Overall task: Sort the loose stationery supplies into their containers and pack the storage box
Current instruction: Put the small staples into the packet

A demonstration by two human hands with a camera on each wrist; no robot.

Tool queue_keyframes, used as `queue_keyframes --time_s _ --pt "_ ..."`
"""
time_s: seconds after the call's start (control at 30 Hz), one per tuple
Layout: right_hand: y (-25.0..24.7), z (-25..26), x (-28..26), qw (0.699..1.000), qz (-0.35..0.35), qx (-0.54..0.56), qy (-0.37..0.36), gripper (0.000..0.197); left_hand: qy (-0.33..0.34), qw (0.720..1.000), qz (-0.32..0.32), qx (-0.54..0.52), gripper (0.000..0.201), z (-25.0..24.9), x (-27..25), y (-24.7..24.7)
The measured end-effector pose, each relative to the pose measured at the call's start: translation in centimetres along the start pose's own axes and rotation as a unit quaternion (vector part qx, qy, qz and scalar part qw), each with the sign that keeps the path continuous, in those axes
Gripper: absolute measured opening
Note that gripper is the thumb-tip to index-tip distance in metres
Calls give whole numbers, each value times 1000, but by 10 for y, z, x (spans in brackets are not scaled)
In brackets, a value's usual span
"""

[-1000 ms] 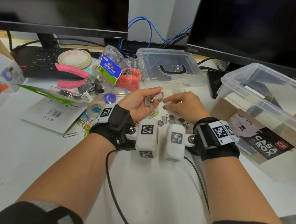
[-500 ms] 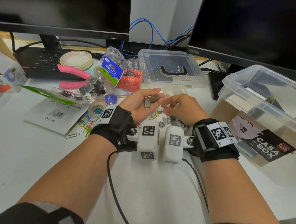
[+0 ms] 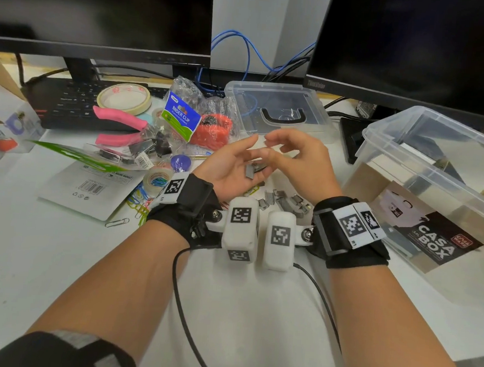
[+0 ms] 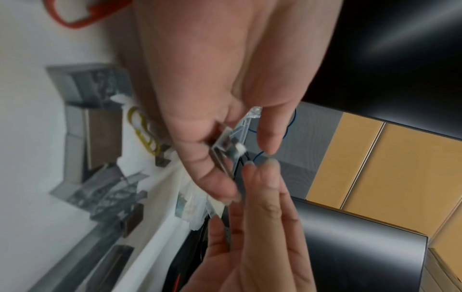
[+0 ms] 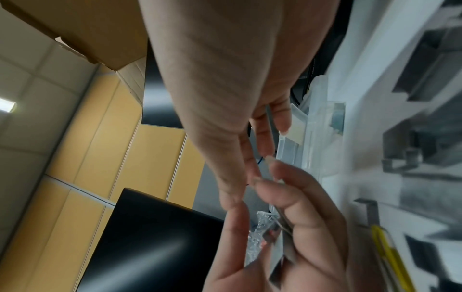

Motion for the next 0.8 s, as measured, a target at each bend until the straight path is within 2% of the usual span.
queue_keyframes --time_s 0.07,0.13,0.23,0.3,0.4,0.53,0.73,0.8 --pt "-3 -4 1 999 -28 -6 16 13 2 1000 -24 -7 21 -1 0 -2" --pt "-7 -11 2 997 -22 -45 62 10 2 999 -51 -13 13 -3 0 -5" --pt "-5 -19 0 985 93 -75 122 11 11 997 -68 -24 13 -5 0 -6" --pt "-1 -17 -2 974 164 -89 128 13 18 997 -74 -25 13 -5 0 -6" --pt "1 -13 -1 968 184 -120 123 10 25 997 -77 -15 15 -5 0 -5" --pt "0 -12 -1 970 168 -118 134 12 17 996 -84 -1 16 -5 0 -6" --pt "-10 -12 1 993 12 -80 90 14 10 997 -79 18 21 -6 0 -6" --pt "-11 -12 0 994 -1 -78 82 13 10 997 -78 25 22 -5 1 -6"
Point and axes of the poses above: each hand's wrist, its own x-axis towards the middle knuckle, its own y-axis out of the palm, z = x × y, the point moved 1 cm from there along x, towards the middle knuckle, and after that the axes turned 10 degrees about z, right-handed, at the moved point
